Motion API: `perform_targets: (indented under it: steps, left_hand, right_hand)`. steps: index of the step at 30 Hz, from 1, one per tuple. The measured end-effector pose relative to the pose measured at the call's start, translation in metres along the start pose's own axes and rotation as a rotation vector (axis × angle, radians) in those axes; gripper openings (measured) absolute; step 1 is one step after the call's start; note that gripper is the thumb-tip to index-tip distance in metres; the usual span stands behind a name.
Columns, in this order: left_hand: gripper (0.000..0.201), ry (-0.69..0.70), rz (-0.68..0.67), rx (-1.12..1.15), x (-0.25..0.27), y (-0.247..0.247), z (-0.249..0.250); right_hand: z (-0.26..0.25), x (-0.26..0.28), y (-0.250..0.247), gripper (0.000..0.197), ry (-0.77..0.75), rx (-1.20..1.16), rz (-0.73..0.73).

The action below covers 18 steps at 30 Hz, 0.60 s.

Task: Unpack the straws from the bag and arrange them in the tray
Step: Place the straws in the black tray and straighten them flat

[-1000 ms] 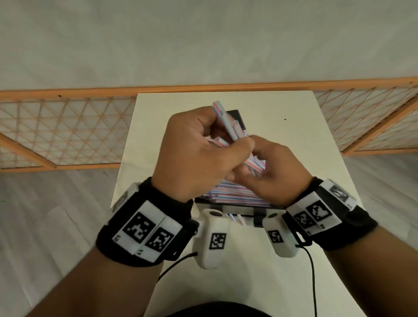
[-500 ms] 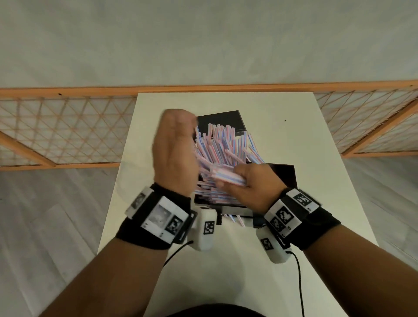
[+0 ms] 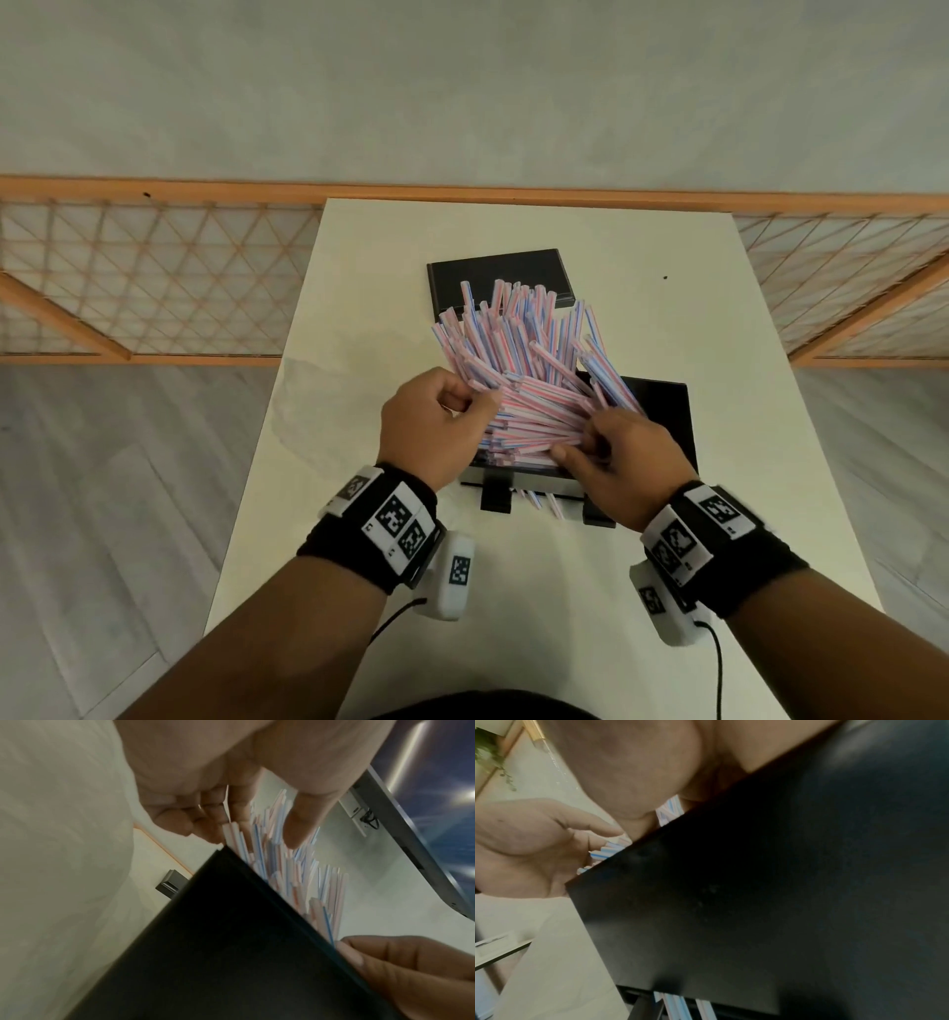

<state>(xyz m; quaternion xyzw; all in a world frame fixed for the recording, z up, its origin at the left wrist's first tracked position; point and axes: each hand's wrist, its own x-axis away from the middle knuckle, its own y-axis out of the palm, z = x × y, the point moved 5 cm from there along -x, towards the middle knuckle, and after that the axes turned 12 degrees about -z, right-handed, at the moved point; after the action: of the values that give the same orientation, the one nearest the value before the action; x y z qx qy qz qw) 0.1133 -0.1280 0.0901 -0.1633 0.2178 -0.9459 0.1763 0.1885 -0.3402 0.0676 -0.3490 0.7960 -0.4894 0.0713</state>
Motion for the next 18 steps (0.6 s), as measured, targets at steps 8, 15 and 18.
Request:
perform_targets:
  steps: [8,15,18]
  left_hand:
    - [0.024,0.102,0.105,-0.081,-0.002,-0.014,0.014]
    - [0.023,0.546,0.349,0.022,0.021,-0.053,0.091]
    - [0.02,0.658,0.366,0.09,0.036,-0.06,0.121]
  right_hand:
    - [-0.004,-0.003,-0.006,0.037,-0.002,-0.047,0.007]
    - [-0.035,-0.004,-0.051,0.032,-0.083,-0.038,0.013]
    - [-0.062,0.001,-0.083,0.035,-0.176,-0.132,0.04]
